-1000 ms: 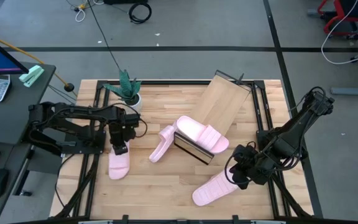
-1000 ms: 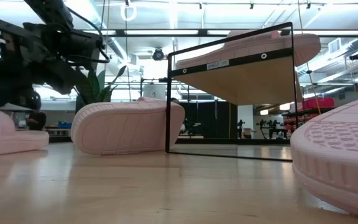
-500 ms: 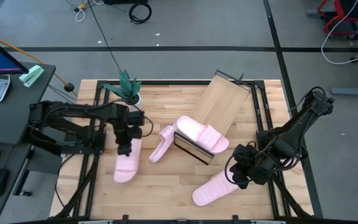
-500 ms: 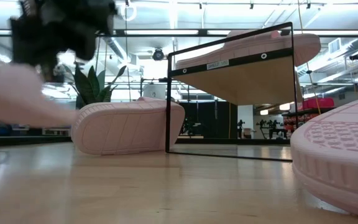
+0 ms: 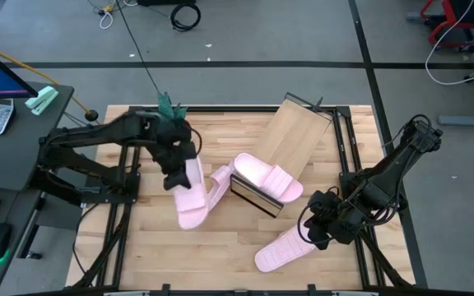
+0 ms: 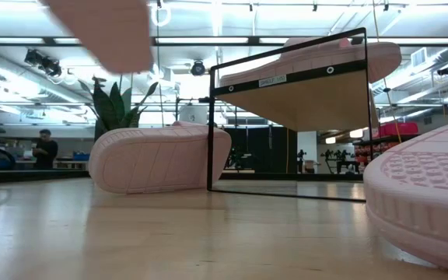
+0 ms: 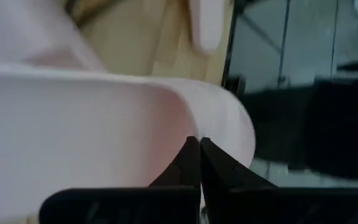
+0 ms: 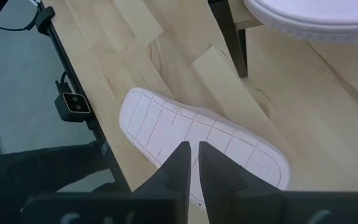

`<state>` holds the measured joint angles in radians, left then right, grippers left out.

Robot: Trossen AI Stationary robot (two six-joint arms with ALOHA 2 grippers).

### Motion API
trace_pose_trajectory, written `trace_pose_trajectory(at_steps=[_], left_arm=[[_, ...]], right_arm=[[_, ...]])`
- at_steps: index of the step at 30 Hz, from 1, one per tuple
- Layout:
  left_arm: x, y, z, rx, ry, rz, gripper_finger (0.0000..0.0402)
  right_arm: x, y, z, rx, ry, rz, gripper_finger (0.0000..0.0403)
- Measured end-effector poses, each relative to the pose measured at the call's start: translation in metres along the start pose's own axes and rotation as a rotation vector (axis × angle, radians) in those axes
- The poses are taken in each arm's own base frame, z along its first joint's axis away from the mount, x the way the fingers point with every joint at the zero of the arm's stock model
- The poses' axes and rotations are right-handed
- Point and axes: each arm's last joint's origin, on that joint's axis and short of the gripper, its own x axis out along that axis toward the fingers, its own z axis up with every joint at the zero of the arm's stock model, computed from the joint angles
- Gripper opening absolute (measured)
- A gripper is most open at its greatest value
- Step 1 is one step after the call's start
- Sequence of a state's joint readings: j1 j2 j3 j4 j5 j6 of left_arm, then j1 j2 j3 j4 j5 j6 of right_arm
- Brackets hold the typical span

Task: Pick and place slides into the shelf
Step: Put the pink slide on the shelf

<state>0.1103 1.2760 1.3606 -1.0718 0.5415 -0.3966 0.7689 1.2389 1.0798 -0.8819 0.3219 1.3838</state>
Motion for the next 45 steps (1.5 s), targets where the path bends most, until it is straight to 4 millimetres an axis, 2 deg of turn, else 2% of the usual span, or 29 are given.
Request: trace_pose_trajectory(at_steps=[5, 11, 16, 24, 31, 40, 45], left_arm=[[-0.016, -0.020, 0.024, -0.017, -0.240, -0.065, 0.0000], [-0.022, -0.032, 0.052, -0.066, -0.520, -0.154, 0.0000], [-0.008, -0.028, 0.078, -0.151, -0.672, -0.160, 0.0000], [0.031, -0.009, 0.116, -0.345, -0.829, -0.155, 0.0000], [0.043, 0.001, 0.141, -0.373, -0.891, -0.186, 0.0000], [0.048, -0.009, 0.180, -0.279, -0.885, -0.149, 0.0000], [0.066, -0.002, 0.195, -0.286, -0.837, -0.081, 0.0000]], right_arm=[[0.000, 0.000, -0.001, -0.006, 0.002, 0.002, 0.0039], [-0.005, 0.003, -0.013, -0.085, 0.018, 0.022, 0.0039], [-0.008, 0.006, -0.022, -0.116, -0.024, 0.047, 0.0039], [-0.012, 0.007, -0.029, -0.154, -0.102, 0.054, 0.0036], [-0.013, 0.007, -0.029, -0.167, -0.126, 0.050, 0.0027], [-0.013, 0.007, -0.028, -0.165, -0.160, 0.045, 0.0024], [-0.013, 0.007, -0.027, -0.162, -0.162, 0.045, 0.0025]])
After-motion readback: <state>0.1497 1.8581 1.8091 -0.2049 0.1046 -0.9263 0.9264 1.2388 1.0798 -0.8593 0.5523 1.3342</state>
